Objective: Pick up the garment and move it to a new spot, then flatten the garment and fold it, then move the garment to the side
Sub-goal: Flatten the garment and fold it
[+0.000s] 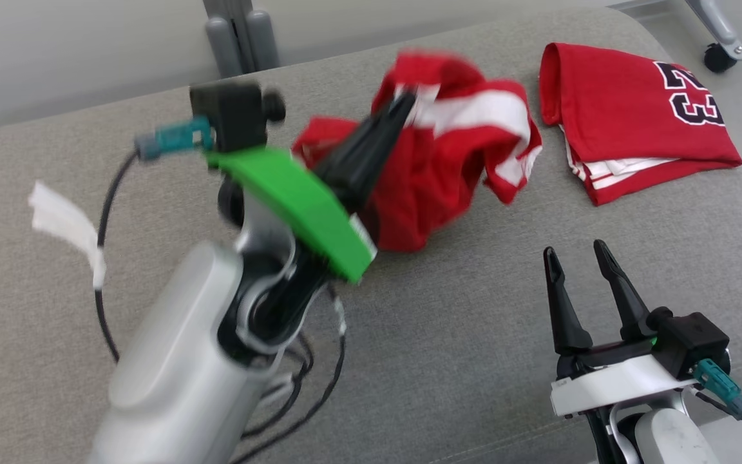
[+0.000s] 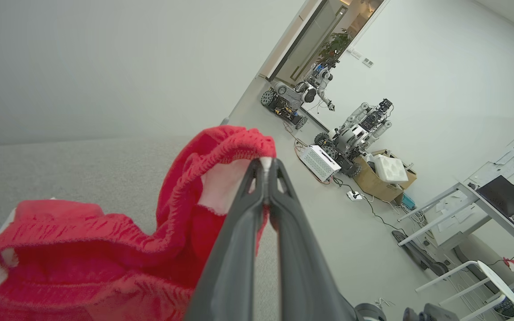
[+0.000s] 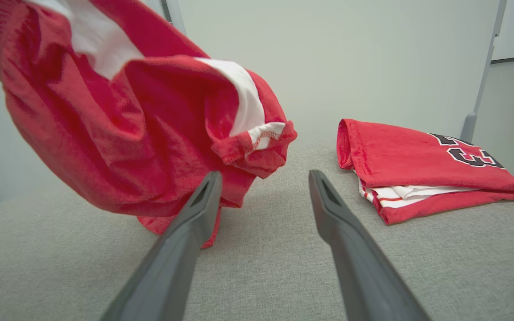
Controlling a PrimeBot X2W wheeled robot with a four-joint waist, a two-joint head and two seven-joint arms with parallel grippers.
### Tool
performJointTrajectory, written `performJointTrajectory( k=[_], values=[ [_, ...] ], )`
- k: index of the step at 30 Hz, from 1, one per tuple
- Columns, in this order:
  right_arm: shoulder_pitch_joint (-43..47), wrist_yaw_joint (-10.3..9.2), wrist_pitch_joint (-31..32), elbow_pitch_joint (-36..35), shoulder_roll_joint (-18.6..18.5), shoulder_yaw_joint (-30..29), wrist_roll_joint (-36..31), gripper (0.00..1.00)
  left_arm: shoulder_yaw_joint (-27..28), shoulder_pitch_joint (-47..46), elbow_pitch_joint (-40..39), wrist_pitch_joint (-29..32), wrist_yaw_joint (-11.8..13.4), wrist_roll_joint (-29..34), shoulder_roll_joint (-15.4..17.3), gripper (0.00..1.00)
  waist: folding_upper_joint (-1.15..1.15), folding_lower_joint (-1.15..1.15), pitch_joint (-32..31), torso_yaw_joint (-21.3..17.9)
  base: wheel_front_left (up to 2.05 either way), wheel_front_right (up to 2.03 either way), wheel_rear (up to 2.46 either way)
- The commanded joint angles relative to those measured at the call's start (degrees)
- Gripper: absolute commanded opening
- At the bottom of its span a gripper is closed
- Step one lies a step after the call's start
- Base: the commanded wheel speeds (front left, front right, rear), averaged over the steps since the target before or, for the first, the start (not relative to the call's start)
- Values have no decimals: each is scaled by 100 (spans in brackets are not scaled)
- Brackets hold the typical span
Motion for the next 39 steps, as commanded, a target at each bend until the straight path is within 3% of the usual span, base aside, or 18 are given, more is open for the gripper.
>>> performJointTrajectory(
  k=[1, 4, 7, 12, 23, 35, 36, 39],
  values=[
    [76, -8, -3, -26, -1, -36, -67, 100, -47, 562, -93, 52, 92, -31, 254, 0, 0, 0, -56, 193, 0, 0, 0],
    [104, -8, -3, -20, -25, -75, -84, 100, -116, 1556, -122, -118, 178, -16, 584, 0, 0, 0, -12, 316, 0, 0, 0],
    [134, -8, -3, 41, -68, -45, -43, 100, -89, 2306, 77, -537, 94, 120, 853, 0, 0, 0, 33, 445, 0, 0, 0],
    [137, -9, -3, 154, -168, 26, 119, 100, 8, 2829, 516, -1296, -2, 479, 1073, 0, 0, 0, 60, 617, 0, 0, 0],
    [-392, -9, -4, 1648, -615, 584, 294, 100, 4, 2929, 1095, -2001, -312, 515, 735, 0, 0, 0, -3, 860, 0, 0, 0],
    [-1268, -9, -9, 3027, -170, 25, -864, 100, -270, 2915, 1023, -2161, -325, 721, 535, 0, 0, 0, 42, 900, 0, 0, 0],
    [-1313, -9, -9, 3100, -139, -4, -919, 90, -280, 2903, 1012, -2171, -320, 743, 531, 0, 0, 0, 53, 910, 0, 0, 0],
    [-1438, -9, -9, 3289, -69, -50, -1022, 47, -304, 2871, 988, -2189, -301, 773, 525, 0, 0, 0, 78, 927, 0, 0, 0]
  ],
)
